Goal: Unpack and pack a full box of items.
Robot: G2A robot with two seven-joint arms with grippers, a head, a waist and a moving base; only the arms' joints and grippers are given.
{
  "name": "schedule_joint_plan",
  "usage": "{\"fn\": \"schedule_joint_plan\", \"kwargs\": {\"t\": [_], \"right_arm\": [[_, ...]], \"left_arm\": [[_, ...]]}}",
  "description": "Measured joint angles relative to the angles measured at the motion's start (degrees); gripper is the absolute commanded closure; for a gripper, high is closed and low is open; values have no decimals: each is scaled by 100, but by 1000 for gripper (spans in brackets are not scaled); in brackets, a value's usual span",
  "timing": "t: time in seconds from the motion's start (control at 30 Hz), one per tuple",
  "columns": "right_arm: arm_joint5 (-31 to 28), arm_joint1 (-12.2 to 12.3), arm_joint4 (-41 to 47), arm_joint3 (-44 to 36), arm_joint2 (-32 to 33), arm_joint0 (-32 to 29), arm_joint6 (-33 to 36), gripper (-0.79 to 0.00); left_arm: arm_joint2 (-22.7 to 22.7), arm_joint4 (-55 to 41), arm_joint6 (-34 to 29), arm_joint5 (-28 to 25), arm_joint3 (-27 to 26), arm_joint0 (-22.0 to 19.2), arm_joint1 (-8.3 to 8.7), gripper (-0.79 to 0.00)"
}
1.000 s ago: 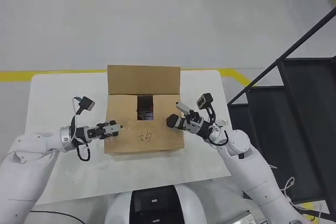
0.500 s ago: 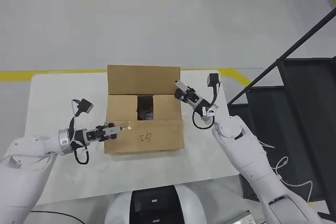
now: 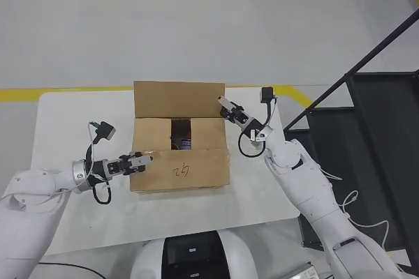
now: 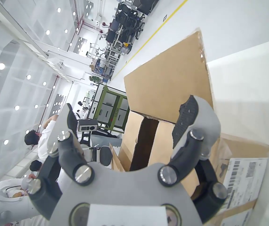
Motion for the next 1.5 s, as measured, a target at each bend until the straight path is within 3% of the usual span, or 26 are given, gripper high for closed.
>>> {"fn": "schedule_joint_plan", "kwargs": {"t": [0.27, 0.63, 0.93, 1.13, 1.3, 1.5], "right_arm": [[48, -16, -927, 378, 120, 316, -748, -785], [-359, -298, -1445, 1976, -557, 1228, -955, -785], [-1160, -477, -371, 2524, -687, 1547, -211, -785], [-1393, -364, 441, 2099, -305, 1305, 634, -785], [-962, -244, 1348, 1290, 59, 824, 1445, -785], [-459, -96, 1284, 328, 314, 137, 2051, -785]], "left_arm": [[79, 189, 60, 126, 95, -142, -8, -785], [10, 187, 96, 207, 53, -122, 6, -785], [-164, 178, 104, 267, -58, 32, 40, -785], [-192, 148, 47, 280, -38, 35, 49, -785], [-153, 125, -38, 284, 11, -34, 48, -785], [-120, 95, -60, 265, 18, -103, 44, -785]]}}
